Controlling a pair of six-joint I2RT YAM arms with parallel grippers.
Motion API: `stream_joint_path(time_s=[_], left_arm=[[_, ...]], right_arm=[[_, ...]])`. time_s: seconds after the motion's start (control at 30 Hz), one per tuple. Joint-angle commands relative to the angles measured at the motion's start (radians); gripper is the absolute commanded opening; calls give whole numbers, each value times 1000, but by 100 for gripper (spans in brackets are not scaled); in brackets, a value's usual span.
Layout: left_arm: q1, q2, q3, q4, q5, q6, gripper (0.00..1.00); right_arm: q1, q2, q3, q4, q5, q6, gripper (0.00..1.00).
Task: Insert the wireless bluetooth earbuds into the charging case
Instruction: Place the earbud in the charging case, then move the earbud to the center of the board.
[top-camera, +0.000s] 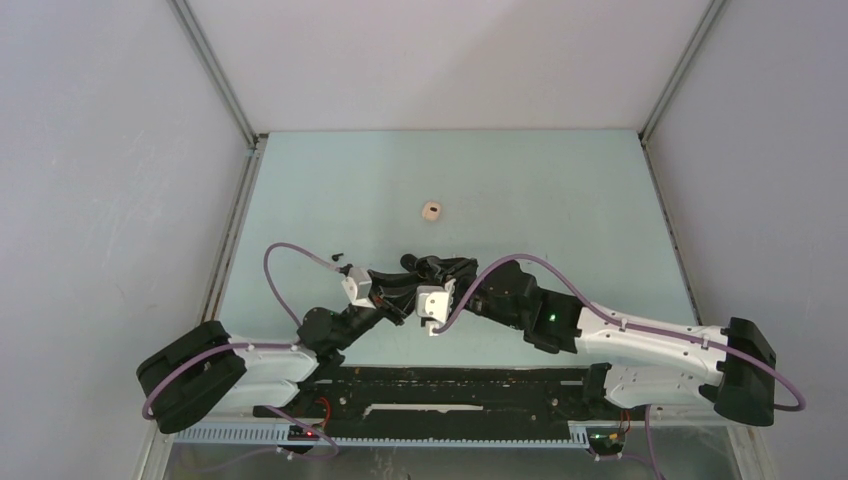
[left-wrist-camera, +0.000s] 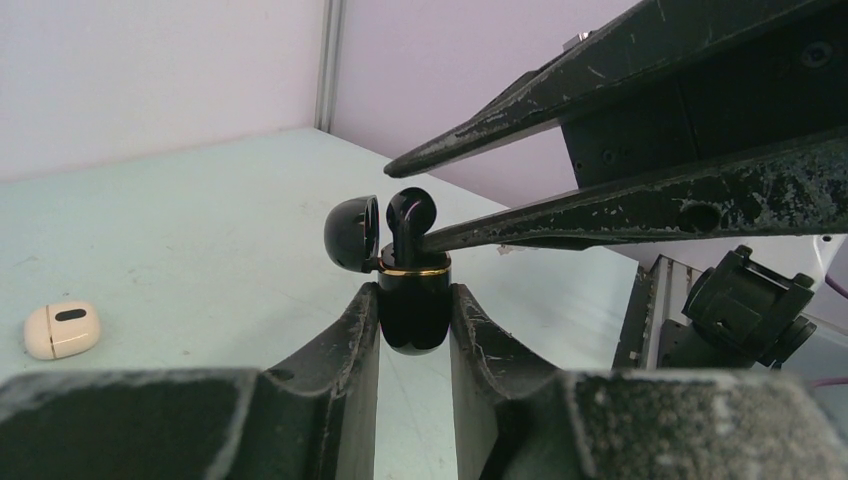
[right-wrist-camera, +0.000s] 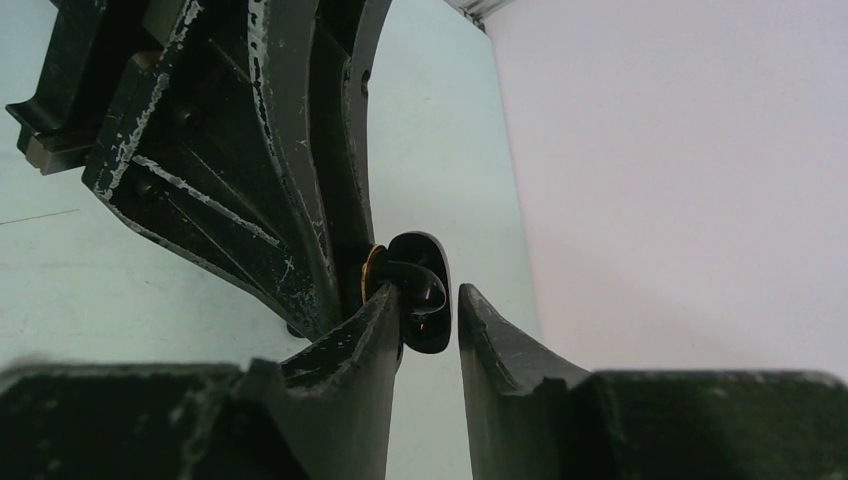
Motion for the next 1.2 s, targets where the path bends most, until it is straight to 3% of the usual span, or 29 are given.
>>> stream_joint_path(time_s=[0.0,0.17,0.57,0.93,1.17], left_arm=[[-4,-24,4,86,-25,38,0],[-6,-23,6,87,-17,41,0],[-7,-27,1,86,-17,47,0],[-6,-28,-23,85,-117,92,0],[-5,-174,-54,38,-373,75,0]], right_arm=[[-9,9,51,-82,-58,34,33],[-27,13,86,-139,-114,50,42],[-126,-17,279,-510,-351,91,76],[-410,-64,402,-679,-442,318,85],[-686,59,490,-855,-560,461,76]])
